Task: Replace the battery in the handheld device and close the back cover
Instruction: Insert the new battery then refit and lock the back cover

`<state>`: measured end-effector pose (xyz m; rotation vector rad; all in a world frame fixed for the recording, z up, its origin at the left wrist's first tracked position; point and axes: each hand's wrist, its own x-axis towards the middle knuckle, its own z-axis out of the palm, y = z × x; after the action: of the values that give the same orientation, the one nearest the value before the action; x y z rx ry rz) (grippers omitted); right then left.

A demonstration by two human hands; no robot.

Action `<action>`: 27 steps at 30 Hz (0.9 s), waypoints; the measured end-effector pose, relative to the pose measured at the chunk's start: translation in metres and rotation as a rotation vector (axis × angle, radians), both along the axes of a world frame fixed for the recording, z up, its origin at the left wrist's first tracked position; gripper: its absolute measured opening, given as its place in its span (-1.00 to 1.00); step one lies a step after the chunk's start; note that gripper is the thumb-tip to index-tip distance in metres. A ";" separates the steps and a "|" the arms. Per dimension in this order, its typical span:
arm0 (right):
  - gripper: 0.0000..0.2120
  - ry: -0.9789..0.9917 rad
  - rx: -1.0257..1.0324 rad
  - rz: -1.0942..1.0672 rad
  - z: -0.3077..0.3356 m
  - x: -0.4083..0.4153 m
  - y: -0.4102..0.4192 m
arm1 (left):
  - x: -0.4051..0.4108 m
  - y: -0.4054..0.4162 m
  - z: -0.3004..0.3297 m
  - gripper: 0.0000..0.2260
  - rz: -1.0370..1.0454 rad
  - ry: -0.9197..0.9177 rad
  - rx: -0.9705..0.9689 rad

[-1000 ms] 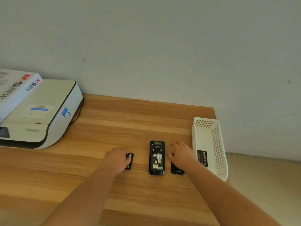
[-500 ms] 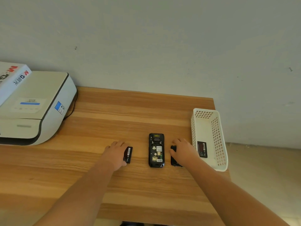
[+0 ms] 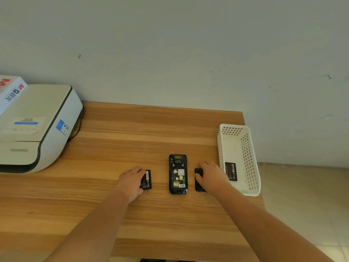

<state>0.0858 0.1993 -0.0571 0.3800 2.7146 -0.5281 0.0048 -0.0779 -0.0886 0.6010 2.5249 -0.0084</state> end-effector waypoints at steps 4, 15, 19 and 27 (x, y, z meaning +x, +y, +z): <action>-0.63 0.020 -0.007 -0.004 0.002 0.000 -0.001 | -0.010 0.013 0.018 -0.35 0.062 -0.017 0.162; -0.65 0.042 -0.040 0.005 0.006 0.011 0.008 | 0.001 0.077 0.035 -0.38 -0.077 -0.056 0.284; -0.65 0.038 -0.048 -0.016 0.005 0.016 0.013 | 0.009 0.088 0.027 -0.37 -0.142 -0.098 0.219; -0.63 0.042 -0.055 -0.016 0.002 0.018 0.015 | 0.010 0.099 0.020 -0.40 -0.161 -0.112 0.188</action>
<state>0.1034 0.2142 -0.0549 0.3802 2.7325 -0.6203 0.0146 0.0211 -0.0690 0.8543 2.3787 0.2012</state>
